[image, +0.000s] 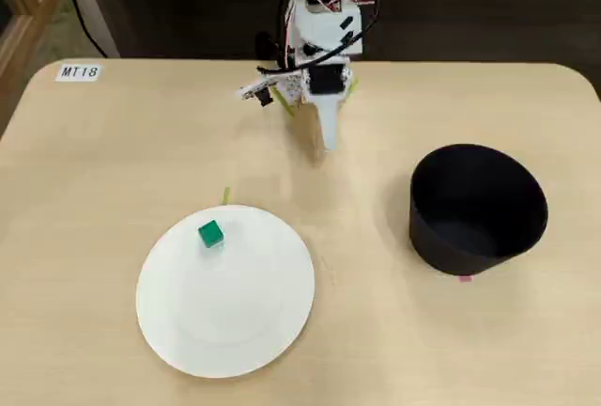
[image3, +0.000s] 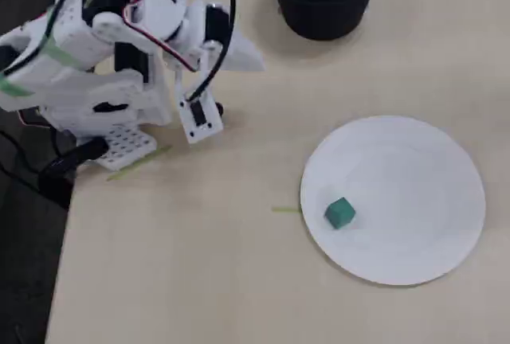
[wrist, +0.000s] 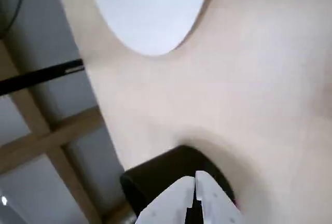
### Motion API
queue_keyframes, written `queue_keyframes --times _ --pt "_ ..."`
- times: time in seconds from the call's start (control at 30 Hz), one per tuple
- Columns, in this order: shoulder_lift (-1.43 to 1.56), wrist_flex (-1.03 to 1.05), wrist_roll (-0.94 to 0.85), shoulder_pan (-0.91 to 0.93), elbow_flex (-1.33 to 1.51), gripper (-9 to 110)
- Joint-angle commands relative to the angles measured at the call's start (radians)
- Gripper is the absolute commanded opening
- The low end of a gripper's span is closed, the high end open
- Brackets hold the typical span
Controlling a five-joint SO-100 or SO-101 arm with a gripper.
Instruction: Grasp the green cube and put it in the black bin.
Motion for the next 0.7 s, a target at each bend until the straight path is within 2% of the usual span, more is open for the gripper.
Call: queue_keyframes --times 0.0,0.13,0.47,0.67 --pt "-0.295 0.067 -0.026 -0.008 -0.37 0" --pt "-0.554 0.098 -0.051 -0.015 -0.663 0" --pt "-1.062 0.121 -0.146 -0.008 -1.098 0" --pt "-1.516 0.339 -0.164 0.049 -1.529 0"
